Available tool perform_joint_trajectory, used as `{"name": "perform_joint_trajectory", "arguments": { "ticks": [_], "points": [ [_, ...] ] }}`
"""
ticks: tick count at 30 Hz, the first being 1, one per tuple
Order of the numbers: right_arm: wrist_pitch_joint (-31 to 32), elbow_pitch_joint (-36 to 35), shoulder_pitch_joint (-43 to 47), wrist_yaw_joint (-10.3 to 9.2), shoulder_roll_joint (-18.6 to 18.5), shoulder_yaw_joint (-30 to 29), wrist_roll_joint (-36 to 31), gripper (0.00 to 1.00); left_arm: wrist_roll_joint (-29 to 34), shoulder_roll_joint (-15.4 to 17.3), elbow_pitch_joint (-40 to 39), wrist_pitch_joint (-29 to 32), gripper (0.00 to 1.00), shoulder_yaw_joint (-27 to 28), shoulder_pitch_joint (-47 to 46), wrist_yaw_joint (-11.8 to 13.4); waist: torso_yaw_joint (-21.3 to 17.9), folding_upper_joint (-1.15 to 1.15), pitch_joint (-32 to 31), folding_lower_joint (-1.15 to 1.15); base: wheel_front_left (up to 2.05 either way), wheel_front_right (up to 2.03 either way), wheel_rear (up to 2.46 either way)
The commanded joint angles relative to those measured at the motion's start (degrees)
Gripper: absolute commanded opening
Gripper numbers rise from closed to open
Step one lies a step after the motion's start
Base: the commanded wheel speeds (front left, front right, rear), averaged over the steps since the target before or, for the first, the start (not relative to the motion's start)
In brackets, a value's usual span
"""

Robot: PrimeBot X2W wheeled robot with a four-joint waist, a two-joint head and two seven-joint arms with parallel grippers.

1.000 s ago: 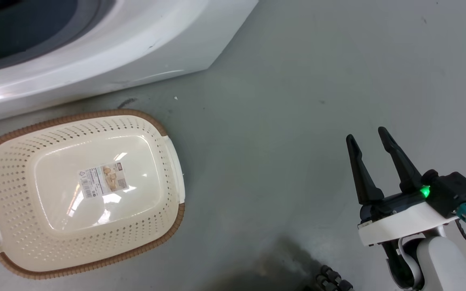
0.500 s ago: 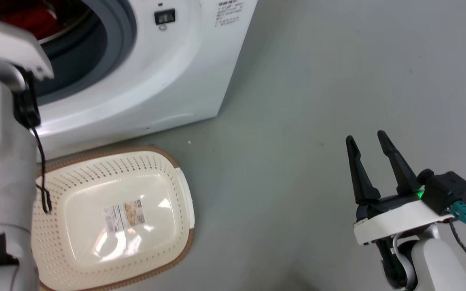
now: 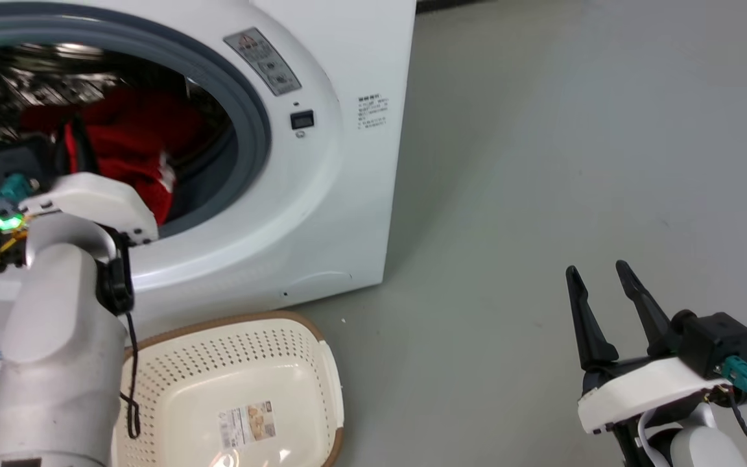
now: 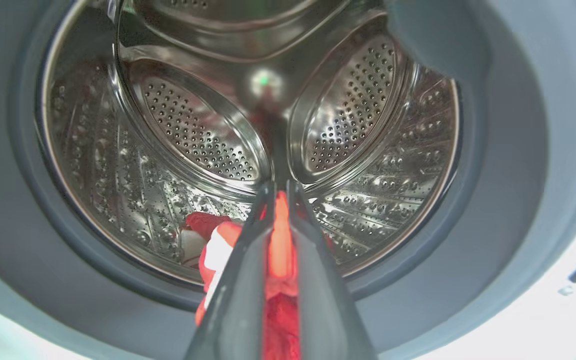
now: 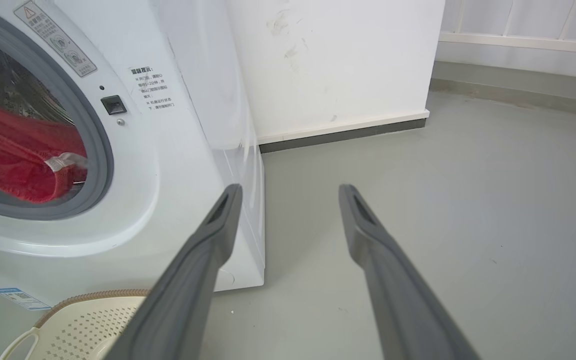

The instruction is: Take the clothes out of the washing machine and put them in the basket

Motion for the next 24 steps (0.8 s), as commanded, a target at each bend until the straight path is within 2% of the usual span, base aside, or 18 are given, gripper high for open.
{"name": "perform_joint_trajectory", "arguments": {
  "ticks": [1, 7, 12, 20, 24],
  "points": [
    [0.1, -0.4, 0.8, -0.04, 0.2, -0.2, 0.1, 1.00, -0.2, -0.2, -0.7, -0.4, 0.00, -0.2, 1.0, -0.3, 1.2, 0.00, -2.0, 0.02, 0.00, 0.00, 0.00],
    [1.6, -2.2, 3.4, -0.04, 0.2, -1.1, 0.5, 1.00, -1.0, -2.0, -7.2, -0.4, 0.00, -0.4, 7.0, -0.8, 3.4, 0.00, -5.4, 0.02, 0.00, 0.00, 0.00],
    [2.6, -3.6, 5.8, -0.04, 0.2, -2.2, 0.0, 1.00, -1.2, -3.9, -14.9, 0.4, 0.00, -1.4, 14.1, 0.0, 5.6, 0.00, -7.6, 0.02, 0.00, 0.00, 0.00],
    [4.4, -5.7, 7.9, -0.04, 0.2, -2.3, -0.2, 1.00, 0.0, -6.9, -33.5, 4.1, 0.00, -4.2, 29.9, 4.2, 8.3, 0.00, -8.9, 0.02, 0.00, 0.00, 0.00],
    [4.9, -6.6, 7.7, -0.04, 0.2, -2.1, -0.2, 1.00, -0.1, -8.1, -39.2, 6.1, 0.00, -5.4, 36.4, 5.8, 9.0, 0.00, -7.7, 0.02, 0.00, 0.00, 0.00]
  ]
}}
